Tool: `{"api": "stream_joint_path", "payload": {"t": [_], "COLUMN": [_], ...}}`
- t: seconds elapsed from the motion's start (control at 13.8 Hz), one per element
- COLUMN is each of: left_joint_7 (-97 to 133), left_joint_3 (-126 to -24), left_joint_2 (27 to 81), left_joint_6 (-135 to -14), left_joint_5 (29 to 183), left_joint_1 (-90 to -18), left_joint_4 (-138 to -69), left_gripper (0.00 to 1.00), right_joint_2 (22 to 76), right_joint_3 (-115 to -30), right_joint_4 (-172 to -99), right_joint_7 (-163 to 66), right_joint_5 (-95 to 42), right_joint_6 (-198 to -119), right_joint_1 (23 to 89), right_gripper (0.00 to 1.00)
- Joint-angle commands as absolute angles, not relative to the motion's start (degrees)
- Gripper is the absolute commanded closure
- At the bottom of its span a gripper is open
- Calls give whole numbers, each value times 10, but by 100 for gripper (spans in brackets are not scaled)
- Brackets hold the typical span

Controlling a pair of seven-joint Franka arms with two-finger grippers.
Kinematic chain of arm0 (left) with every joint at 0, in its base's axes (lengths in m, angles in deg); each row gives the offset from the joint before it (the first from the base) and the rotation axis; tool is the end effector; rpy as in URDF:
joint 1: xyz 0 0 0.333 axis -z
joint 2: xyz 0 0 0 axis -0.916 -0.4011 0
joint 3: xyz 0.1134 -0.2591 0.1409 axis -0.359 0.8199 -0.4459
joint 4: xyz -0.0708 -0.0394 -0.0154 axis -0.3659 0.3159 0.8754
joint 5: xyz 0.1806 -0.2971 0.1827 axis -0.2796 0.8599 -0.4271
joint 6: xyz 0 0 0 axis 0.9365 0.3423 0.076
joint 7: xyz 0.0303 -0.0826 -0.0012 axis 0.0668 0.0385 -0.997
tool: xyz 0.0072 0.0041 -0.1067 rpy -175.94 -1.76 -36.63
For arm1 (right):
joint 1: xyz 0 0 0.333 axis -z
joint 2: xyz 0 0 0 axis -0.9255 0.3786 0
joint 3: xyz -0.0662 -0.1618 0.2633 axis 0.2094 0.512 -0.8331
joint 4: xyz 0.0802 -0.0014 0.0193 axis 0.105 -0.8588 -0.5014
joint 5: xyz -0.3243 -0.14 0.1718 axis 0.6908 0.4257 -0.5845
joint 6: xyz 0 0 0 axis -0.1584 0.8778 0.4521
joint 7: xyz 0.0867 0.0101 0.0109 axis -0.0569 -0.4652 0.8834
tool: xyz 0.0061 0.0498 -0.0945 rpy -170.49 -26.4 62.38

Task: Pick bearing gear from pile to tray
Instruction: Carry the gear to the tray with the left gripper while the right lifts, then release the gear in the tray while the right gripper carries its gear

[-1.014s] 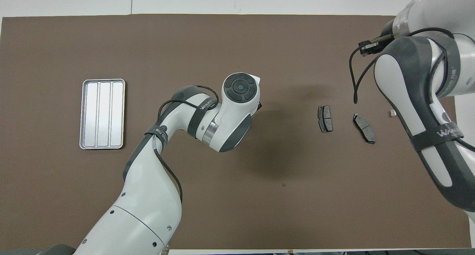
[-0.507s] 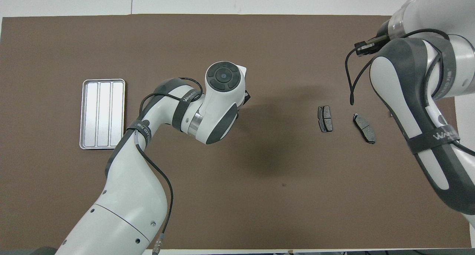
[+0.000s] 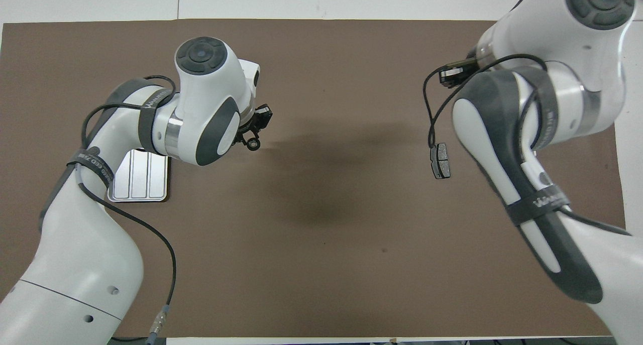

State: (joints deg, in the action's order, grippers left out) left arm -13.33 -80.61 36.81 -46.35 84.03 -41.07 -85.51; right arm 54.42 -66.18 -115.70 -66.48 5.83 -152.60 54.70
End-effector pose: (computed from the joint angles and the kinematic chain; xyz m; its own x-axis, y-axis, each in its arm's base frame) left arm 0.6138 -0.2650 0.3577 0.8967 0.4282 -0.1124 0.4232 -0.9036 -0.0658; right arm 0.6620 0.1639 0.4857 0.9899 0.0760 0.1200 0.0769 -0.9970 -0.0027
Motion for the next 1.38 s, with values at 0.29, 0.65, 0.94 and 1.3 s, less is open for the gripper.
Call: {"api": "stream_joint_path", "payload": {"t": [0.29, 0.65, 0.94, 1.3], "left_joint_7": [181, 313, 343, 344], "left_joint_3": [-803, -804, -803, -803], "left_joint_2": [495, 504, 488, 488], "left_joint_6": [-469, -575, -620, -688], "left_joint_5": [847, 844, 842, 842], "left_joint_1": [-593, -657, -658, -646], "left_joint_4": [-1005, -1067, -1079, -1135], "left_gripper": [96, 96, 96, 95], "right_joint_2": [536, 552, 592, 605], "right_joint_3": [-662, -662, -662, -662], "right_joint_4": [-1209, -1271, -1270, -1282], "right_joint_7": [-922, -1008, -1045, -1053], "right_joint_5": [76, 76, 76, 76], "right_joint_6": [-1549, -1638, -1687, -1716], "right_joint_1": [395, 335, 308, 304], "right_gripper": [100, 100, 100, 100]}}
